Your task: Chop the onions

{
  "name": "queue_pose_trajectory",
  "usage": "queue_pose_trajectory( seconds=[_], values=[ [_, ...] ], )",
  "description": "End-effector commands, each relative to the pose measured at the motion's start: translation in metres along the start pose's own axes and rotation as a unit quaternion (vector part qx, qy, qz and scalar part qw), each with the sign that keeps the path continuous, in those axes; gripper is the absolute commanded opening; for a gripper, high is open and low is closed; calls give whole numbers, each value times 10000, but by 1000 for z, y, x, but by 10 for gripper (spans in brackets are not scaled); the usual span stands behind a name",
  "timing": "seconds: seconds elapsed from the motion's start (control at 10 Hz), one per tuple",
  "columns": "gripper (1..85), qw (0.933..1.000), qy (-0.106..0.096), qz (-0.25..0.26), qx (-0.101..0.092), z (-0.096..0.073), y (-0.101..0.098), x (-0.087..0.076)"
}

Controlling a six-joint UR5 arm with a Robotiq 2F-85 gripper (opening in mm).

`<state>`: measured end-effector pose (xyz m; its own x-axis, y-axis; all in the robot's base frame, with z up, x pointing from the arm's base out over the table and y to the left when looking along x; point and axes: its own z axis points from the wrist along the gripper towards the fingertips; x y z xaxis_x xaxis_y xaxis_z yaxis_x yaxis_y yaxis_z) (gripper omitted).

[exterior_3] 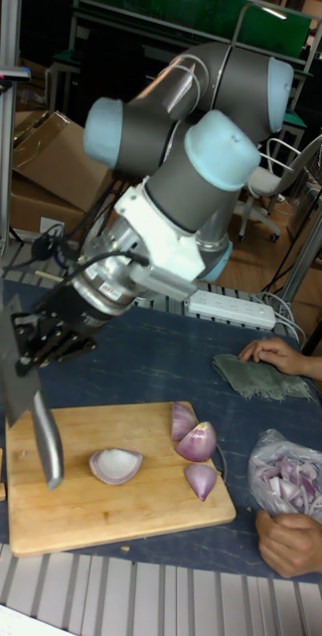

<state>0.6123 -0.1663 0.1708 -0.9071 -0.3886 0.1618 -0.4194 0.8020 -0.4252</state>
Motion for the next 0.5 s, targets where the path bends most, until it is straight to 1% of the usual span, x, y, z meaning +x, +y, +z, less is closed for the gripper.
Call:
queue_pose_trajectory(
  seconds=[0.0,0.1,0.2,0.3,0.4],
  values=[
    [10,9964,71,584,-616,-12,43,17],
    [10,9908,-68,867,-1038,-16,64,8],
    [10,9813,-402,1134,-1505,-22,84,-17],
    [10,9768,-694,1223,-1614,-23,85,-40],
    [10,9765,-834,1185,-1596,-21,82,-54]
  ],
)
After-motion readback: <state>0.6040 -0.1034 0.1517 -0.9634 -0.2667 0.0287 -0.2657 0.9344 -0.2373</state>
